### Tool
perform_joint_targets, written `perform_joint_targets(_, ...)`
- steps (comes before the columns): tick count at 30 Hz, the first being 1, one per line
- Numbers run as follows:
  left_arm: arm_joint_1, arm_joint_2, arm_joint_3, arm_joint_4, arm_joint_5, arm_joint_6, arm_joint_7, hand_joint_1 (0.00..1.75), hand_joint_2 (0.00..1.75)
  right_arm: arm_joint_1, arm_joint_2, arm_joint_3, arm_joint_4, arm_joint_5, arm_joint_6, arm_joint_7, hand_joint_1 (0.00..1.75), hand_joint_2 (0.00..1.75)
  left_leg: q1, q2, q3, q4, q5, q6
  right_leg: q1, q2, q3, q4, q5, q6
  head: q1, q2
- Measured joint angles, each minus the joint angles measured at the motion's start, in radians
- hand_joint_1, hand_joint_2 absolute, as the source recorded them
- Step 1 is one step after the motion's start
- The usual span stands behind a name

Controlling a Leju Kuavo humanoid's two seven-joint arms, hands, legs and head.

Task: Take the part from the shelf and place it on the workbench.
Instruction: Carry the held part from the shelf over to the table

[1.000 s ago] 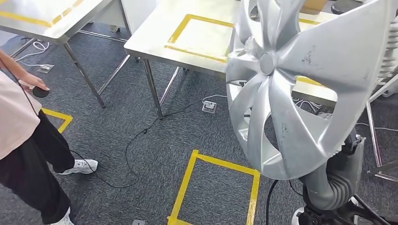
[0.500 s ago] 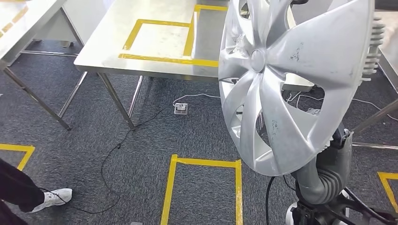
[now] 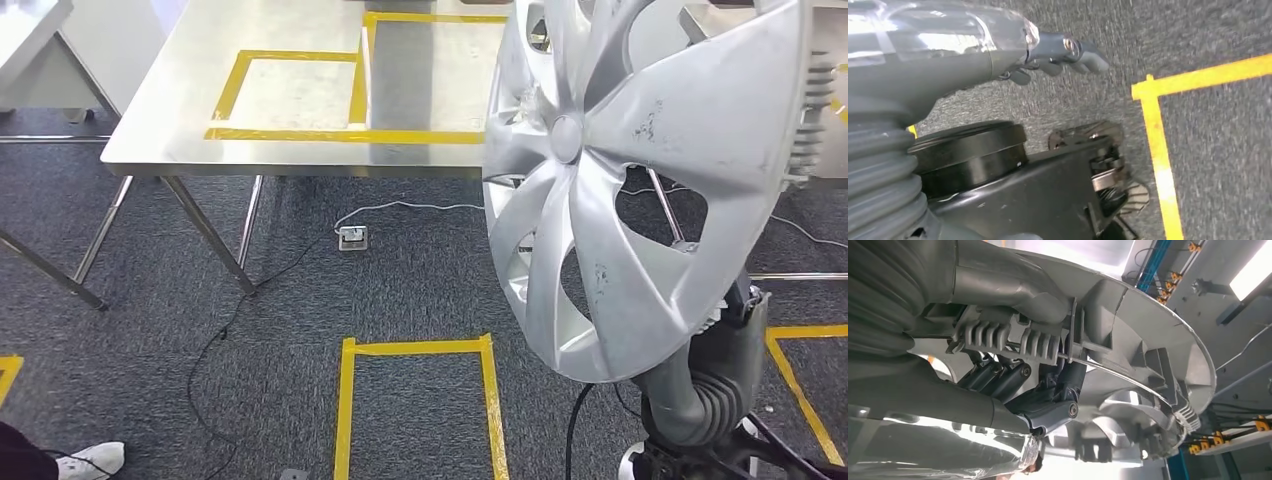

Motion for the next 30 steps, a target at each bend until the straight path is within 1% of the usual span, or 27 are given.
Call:
perform_joint_targets(1,-0.002,-0.001,0.000,0.000,0.000,0.000,0.000,0.00,1.75,0.000,0.000,0.000,0.000,0.000,0.000,0.000,1.75,1.75,0.000,-0.002,-0.001,-0.002,0.000,-0.005,0.003,-0.002,0.005,-0.006,-0.007,-0.005,0.000,0.000)
perform_joint_targets(3,-0.002,-0.003,0.000,0.000,0.000,0.000,0.000,0.00,1.75,0.001,0.000,0.000,0.000,0.000,0.000,0.000,1.75,1.75,0.002,-0.011,0.001,-0.004,-0.001,-0.017,0.003,-0.011,0.009,-0.018,-0.009,-0.015,0.003,0.000)
perform_joint_targets(4,-0.002,-0.003,0.000,0.000,0.000,0.000,0.000,0.00,1.75,0.001,0.000,-0.001,0.000,0.000,0.000,0.000,1.75,1.75,0.001,-0.017,0.001,-0.004,-0.001,-0.019,0.003,-0.014,0.014,-0.025,-0.009,-0.015,0.001,0.000)
perform_joint_targets(5,-0.002,-0.003,0.000,0.000,0.000,0.000,0.000,0.00,1.75,0.001,0.000,-0.001,0.000,0.000,0.000,-0.001,1.75,1.75,0.000,-0.022,0.003,-0.003,0.002,-0.011,0.002,-0.017,0.020,-0.031,-0.008,-0.014,-0.002,0.000)
perform_joint_targets(7,-0.002,-0.002,0.000,0.000,0.000,0.000,0.000,0.00,1.75,0.000,0.000,-0.001,0.000,-0.001,0.000,-0.001,1.75,1.75,-0.004,-0.030,0.010,-0.010,0.007,0.023,0.002,-0.019,0.025,-0.033,-0.010,-0.008,-0.011,0.000)
perform_joint_targets(8,-0.002,-0.001,0.000,0.000,0.000,0.000,0.000,0.00,1.75,0.001,0.000,-0.001,0.000,-0.001,0.000,-0.001,1.75,1.75,-0.005,-0.031,0.015,-0.016,0.007,0.036,0.003,-0.020,0.026,-0.032,-0.011,-0.008,-0.014,0.000)
perform_joint_targets(9,-0.002,-0.001,0.000,0.000,0.000,0.000,0.000,0.00,1.75,0.000,0.000,-0.002,0.000,-0.001,0.000,-0.001,1.75,1.75,-0.005,-0.032,0.018,-0.021,0.006,0.040,0.003,-0.021,0.026,-0.031,-0.013,-0.010,-0.016,0.000)
perform_joint_targets(10,-0.002,0.000,0.000,0.000,0.000,0.000,0.000,0.00,1.75,0.001,0.000,-0.002,0.000,-0.001,0.000,-0.001,1.75,1.75,-0.005,-0.032,0.019,-0.023,0.005,0.038,0.003,-0.021,0.026,-0.030,-0.014,-0.012,-0.018,0.000)
perform_joint_targets(11,-0.002,0.000,0.000,0.000,0.000,0.000,0.000,0.00,1.75,0.001,0.000,-0.003,0.000,-0.002,0.000,-0.001,1.75,1.75,-0.005,-0.032,0.020,-0.026,0.006,0.032,0.004,-0.022,0.026,-0.029,-0.015,-0.013,-0.019,0.000)
perform_joint_targets(14,-0.001,0.000,0.000,0.000,0.000,0.000,0.000,0.00,1.75,0.000,0.000,-0.005,0.000,-0.002,0.000,-0.001,1.75,1.75,-0.003,-0.033,0.024,-0.033,0.007,0.002,0.004,-0.022,0.026,-0.028,-0.016,-0.015,-0.021,0.000)
perform_joint_targets(15,-0.001,0.000,0.000,0.000,0.000,0.000,0.000,0.00,1.75,0.000,0.001,-0.005,0.000,-0.002,0.000,-0.001,1.75,1.75,-0.003,-0.032,0.025,-0.035,0.007,-0.006,0.004,-0.022,0.026,-0.027,-0.016,-0.015,-0.022,0.000)
perform_joint_targets(16,-0.001,0.000,0.000,0.000,0.000,0.000,0.000,0.00,1.75,0.000,0.000,-0.005,0.000,-0.002,0.000,-0.001,1.75,1.75,-0.003,-0.032,0.026,-0.036,0.007,-0.009,0.003,-0.022,0.026,-0.027,-0.017,-0.016,-0.022,0.000)
perform_joint_targets(20,-0.001,0.000,0.000,0.000,0.000,0.000,0.000,0.00,1.75,0.000,0.000,-0.006,0.000,-0.005,0.001,-0.002,1.75,1.75,-0.005,-0.032,0.026,-0.036,0.007,-0.013,0.002,-0.022,0.026,-0.027,-0.016,-0.015,-0.020,0.000)
perform_joint_targets(30,-0.001,0.000,0.000,0.000,0.000,0.000,0.005,0.00,1.75,0.000,0.000,-0.007,0.001,-0.018,0.019,-0.006,1.75,1.75,-0.013,-0.031,0.026,-0.036,0.007,-0.012,-0.006,-0.022,0.028,-0.030,-0.015,-0.013,-0.018,0.000)
